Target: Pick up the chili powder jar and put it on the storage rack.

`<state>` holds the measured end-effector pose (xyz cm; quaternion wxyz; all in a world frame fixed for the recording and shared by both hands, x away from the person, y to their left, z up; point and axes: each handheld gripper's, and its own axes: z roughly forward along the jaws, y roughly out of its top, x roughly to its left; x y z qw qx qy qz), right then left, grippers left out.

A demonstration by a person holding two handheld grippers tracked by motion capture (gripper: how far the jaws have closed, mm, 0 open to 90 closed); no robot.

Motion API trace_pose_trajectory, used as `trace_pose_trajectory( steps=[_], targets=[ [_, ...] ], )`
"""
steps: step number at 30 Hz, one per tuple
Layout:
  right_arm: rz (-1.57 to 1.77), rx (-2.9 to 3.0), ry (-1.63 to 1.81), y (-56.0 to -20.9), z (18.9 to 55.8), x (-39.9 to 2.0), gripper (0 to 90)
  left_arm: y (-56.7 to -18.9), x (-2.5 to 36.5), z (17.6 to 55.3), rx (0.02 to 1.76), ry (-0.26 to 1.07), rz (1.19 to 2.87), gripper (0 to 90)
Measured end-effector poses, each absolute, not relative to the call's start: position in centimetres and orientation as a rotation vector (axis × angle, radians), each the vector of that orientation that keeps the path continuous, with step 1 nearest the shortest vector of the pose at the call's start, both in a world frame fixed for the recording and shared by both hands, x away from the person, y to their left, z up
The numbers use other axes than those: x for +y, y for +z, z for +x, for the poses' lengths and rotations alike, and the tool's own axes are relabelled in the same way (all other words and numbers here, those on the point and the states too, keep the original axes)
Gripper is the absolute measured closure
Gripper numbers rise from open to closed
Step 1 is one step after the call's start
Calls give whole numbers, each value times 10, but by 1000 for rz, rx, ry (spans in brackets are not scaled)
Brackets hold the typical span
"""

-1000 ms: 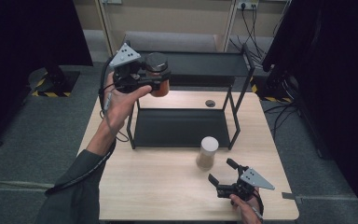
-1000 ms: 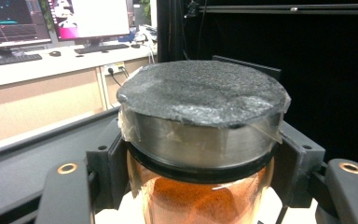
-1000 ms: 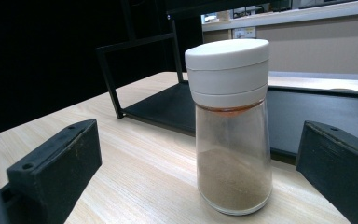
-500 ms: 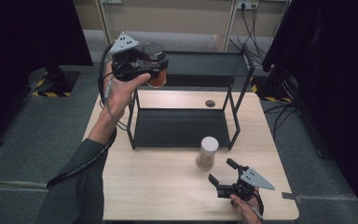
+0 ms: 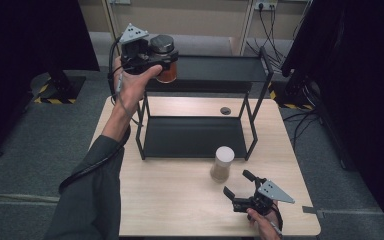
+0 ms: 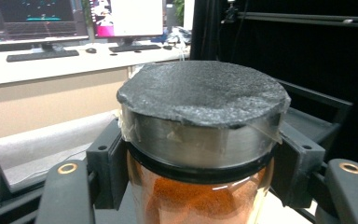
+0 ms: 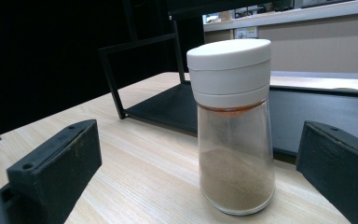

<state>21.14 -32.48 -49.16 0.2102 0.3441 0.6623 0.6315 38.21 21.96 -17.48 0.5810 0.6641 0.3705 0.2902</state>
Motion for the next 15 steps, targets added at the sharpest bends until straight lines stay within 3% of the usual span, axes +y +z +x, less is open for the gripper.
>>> trace_pose_trajectory(
  steps=[15],
  targets=[
    [964, 1838, 1765, -492, 212, -326, 4, -177, 200, 399, 903, 730, 1541, 319]
  ],
)
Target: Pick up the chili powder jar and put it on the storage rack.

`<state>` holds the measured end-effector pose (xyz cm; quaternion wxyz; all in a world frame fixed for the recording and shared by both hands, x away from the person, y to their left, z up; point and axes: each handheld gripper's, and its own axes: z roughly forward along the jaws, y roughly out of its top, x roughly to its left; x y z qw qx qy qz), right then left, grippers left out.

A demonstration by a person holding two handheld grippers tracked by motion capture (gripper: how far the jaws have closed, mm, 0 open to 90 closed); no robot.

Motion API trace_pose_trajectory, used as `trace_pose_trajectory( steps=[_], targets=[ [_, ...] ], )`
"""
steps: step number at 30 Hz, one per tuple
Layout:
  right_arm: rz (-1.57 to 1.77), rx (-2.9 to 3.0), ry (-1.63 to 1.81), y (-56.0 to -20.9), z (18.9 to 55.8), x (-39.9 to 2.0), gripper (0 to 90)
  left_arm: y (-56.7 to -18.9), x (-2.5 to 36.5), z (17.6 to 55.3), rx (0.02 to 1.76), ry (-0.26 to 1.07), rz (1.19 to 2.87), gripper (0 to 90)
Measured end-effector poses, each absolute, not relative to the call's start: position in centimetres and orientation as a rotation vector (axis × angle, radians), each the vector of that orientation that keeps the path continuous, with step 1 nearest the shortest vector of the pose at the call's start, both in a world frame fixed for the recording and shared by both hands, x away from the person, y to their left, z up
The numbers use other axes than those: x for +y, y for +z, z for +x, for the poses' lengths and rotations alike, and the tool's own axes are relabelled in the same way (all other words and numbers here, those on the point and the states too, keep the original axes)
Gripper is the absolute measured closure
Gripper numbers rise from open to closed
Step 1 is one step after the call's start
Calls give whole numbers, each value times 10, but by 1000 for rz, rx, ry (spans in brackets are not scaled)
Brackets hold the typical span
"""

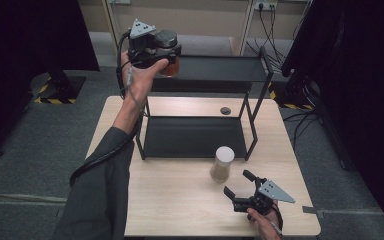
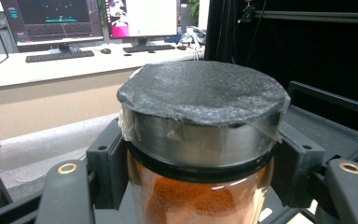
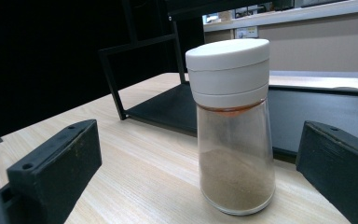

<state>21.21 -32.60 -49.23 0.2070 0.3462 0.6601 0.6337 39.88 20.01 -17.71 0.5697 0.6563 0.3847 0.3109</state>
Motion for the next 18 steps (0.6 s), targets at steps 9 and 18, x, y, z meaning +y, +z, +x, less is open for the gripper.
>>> trace_pose_trajectory(
  steps=[9, 18],
  targets=[
    [965, 1841, 1775, -493, 213, -327, 4, -184, 193, 410, 929, 737, 1523, 319],
    [968, 1842, 1781, -493, 213, -327, 4, -189, 188, 416, 941, 747, 1532, 319]
  ],
)
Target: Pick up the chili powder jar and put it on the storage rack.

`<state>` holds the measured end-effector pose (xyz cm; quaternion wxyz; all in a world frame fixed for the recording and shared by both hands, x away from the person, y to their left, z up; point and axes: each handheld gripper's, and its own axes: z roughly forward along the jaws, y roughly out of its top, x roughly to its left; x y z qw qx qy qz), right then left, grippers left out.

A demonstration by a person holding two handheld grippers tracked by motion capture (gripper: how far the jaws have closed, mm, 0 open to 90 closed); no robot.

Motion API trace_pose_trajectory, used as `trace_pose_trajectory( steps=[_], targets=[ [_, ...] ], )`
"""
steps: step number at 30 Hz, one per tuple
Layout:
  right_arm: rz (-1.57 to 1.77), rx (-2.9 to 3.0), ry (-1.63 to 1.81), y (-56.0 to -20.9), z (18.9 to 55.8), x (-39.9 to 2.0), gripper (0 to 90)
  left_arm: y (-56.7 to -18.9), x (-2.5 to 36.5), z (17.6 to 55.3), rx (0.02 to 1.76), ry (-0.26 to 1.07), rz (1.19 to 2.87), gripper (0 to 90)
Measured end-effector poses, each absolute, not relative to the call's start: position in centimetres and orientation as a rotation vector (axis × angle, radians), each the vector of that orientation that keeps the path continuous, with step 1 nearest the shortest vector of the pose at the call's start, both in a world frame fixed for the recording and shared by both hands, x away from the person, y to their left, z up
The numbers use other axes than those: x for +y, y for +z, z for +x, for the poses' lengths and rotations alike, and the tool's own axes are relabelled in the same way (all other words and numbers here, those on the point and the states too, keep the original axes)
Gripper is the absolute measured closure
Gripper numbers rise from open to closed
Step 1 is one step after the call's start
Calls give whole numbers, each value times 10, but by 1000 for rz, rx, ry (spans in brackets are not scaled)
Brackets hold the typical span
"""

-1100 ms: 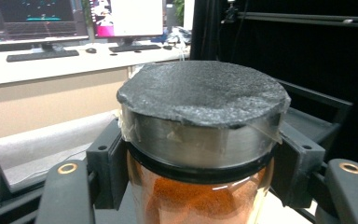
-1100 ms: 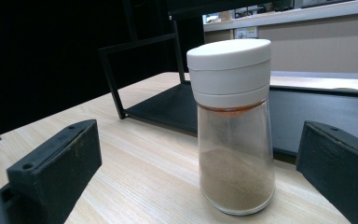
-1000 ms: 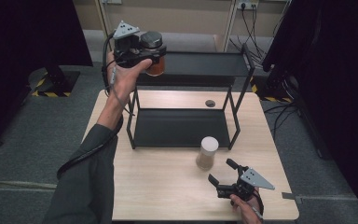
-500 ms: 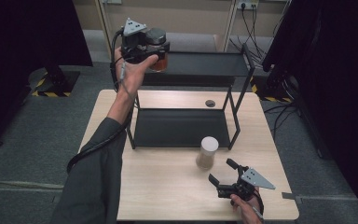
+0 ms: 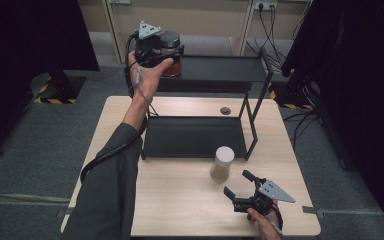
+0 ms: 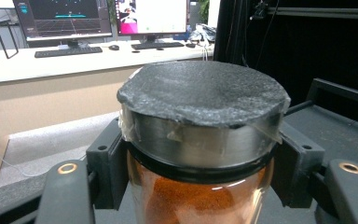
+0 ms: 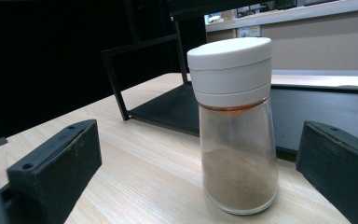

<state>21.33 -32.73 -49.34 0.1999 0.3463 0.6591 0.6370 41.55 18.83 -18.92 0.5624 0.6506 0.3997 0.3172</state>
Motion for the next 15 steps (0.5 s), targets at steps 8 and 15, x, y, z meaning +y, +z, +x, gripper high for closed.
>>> trace_pose_trajectory(
  steps=[8, 15],
  targets=[
    [966, 1844, 1780, -493, 213, -327, 4, -194, 190, 417, 935, 761, 1536, 318],
    [967, 1845, 1781, -494, 213, -327, 4, -197, 189, 416, 933, 769, 1525, 316]
  ],
)
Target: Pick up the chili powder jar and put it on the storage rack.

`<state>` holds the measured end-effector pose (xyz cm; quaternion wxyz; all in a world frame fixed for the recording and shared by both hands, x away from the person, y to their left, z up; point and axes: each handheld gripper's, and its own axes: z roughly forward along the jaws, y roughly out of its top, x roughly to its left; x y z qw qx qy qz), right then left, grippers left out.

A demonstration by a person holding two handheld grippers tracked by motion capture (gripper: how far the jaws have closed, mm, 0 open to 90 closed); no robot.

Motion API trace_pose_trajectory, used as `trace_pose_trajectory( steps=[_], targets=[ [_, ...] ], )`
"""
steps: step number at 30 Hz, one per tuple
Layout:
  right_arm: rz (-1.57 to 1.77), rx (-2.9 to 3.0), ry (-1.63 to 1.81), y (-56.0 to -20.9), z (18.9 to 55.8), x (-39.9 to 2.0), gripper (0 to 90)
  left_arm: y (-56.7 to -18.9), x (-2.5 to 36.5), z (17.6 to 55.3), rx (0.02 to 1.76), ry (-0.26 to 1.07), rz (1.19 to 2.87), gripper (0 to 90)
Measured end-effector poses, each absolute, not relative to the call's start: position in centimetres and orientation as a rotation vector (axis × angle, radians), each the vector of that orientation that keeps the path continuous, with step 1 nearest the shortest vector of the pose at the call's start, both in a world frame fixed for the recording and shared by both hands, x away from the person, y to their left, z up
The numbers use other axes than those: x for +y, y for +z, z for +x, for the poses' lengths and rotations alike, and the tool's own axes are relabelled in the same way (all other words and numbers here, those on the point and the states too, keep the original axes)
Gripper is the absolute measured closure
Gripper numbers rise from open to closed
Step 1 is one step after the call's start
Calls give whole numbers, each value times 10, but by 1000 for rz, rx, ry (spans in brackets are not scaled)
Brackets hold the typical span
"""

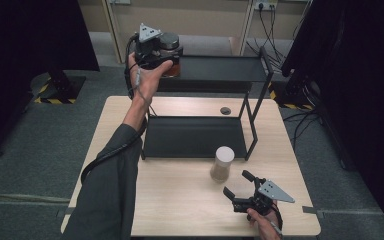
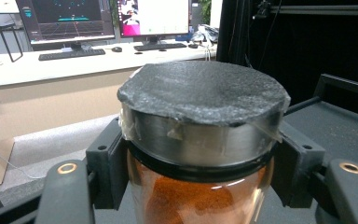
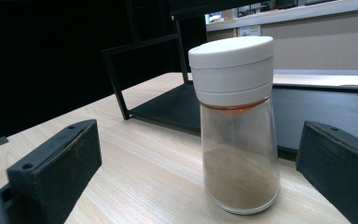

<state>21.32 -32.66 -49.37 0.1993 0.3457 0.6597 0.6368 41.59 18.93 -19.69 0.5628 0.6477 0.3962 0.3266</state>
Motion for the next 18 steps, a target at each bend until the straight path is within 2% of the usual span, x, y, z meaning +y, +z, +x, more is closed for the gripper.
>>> trace_pose_trajectory(
  steps=[2, 4, 6, 12, 18],
  targets=[
    [964, 1846, 1780, -494, 213, -327, 4, -198, 189, 416, 933, 770, 1522, 314],
    [966, 1845, 1780, -494, 213, -327, 4, -200, 190, 415, 938, 759, 1502, 241],
    [965, 1845, 1779, -494, 213, -327, 4, -198, 190, 414, 944, 761, 1500, 226],
    [961, 1846, 1777, -493, 213, -326, 4, -197, 191, 409, 976, 761, 1491, 88],
    [960, 1846, 1775, -493, 213, -326, 4, -198, 195, 402, 964, 750, 1494, 27]
  ],
)
